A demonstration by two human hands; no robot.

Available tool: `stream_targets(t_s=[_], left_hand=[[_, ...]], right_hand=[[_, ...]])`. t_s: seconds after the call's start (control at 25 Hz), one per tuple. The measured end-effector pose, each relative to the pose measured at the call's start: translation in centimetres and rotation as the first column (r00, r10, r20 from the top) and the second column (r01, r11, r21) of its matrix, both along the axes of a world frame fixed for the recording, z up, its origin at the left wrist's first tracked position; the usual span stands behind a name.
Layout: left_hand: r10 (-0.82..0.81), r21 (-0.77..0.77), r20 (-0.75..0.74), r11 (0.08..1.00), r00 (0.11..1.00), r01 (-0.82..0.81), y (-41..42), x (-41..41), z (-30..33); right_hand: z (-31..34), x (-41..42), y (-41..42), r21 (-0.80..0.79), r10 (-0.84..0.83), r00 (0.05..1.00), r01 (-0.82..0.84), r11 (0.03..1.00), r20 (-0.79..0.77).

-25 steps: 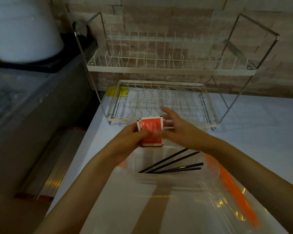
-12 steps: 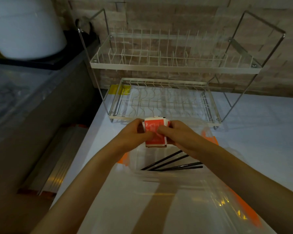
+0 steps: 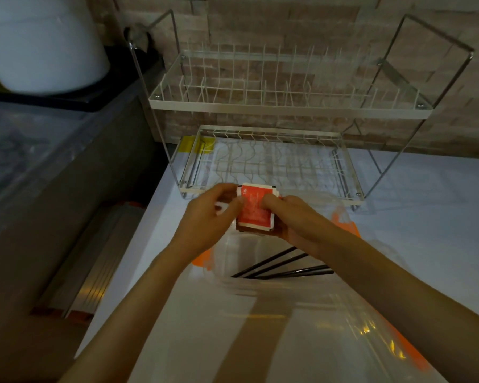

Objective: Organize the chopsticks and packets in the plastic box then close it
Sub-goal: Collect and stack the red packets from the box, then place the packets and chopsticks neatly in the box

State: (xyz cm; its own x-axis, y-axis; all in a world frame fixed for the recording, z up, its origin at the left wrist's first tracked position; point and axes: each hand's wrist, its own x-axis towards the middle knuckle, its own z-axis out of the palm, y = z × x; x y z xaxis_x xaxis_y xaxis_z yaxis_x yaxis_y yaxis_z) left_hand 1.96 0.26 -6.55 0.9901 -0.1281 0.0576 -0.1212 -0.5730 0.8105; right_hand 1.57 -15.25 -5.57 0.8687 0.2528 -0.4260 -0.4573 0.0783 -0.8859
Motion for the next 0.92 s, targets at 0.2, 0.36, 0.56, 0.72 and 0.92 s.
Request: stream_targets(t_s=[0.2,0.36,0.56,0.72,0.92], left_hand=[[0.266,-0.07,-0.02,0.961,0.964,-0.267,0.8,-0.2,-2.3],[0.232,-0.104,-0.13,0.964,0.964,-0.246,0.8,-0.2,-3.3],[0.2,-0.255,-0.153,0.938,0.968,-0.234,1.0,-0.4,-3.4],[0.127,-0.339,-0.216,0.92,0.968,-0.196,1.6,-0.8,-2.9],[0.126,-0.375,-0.257,0.901,0.958,-0.219,1.7,-0.9,-2.9]], right_hand=[[-1.6,-0.1,0.9,-0.06,0.012,0.992,-0.02,0.998,-0.123],[-2.8,0.1,1.8,-0.16,-0.001,0.983,-0.028,0.987,-0.183],[-3.7,1.1,2.9,-0.184,-0.047,0.966,-0.001,0.983,-0.255],[-4.2,2.0,3.1,-0.184,-0.024,0.942,-0.041,0.982,-0.336],[-5.1,2.4,3.2,-0.172,-0.024,0.921,-0.047,0.984,-0.389]])
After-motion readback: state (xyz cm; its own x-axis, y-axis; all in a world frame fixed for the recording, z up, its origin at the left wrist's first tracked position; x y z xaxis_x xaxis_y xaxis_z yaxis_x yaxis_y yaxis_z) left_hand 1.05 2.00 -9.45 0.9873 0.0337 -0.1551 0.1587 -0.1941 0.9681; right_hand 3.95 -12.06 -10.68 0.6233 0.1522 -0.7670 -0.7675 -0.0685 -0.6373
